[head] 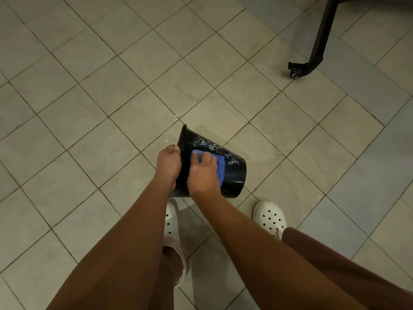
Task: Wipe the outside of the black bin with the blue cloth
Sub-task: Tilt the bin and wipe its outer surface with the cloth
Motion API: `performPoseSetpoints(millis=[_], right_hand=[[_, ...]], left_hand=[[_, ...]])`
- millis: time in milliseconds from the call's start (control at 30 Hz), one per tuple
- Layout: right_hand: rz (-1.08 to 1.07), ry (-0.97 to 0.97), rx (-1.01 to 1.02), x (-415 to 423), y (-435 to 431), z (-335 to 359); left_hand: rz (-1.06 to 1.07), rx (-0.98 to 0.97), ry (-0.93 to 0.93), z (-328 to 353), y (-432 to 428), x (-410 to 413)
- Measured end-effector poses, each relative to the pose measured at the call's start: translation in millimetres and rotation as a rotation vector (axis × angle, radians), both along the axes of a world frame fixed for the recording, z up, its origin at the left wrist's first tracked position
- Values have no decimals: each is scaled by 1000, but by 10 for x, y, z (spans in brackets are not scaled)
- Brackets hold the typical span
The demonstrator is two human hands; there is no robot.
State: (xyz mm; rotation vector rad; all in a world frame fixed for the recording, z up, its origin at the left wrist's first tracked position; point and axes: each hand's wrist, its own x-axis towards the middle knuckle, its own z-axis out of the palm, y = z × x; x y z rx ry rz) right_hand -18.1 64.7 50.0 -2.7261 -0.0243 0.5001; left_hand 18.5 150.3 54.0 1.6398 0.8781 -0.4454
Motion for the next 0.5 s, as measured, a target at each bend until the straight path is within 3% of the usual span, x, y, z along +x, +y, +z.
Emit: performPoseSetpoints(millis=[100,267,500], right_hand=[[23,-25,-9,135,-135,-35],[-146,118,-91,-15,-221,-53],[8,-12,49,-9,-169,-124]], left_hand=[[-7,11,2,15,-14,-16],[-29,28,5,35,-28,-16],[-51,20,5,38,-1,-22]])
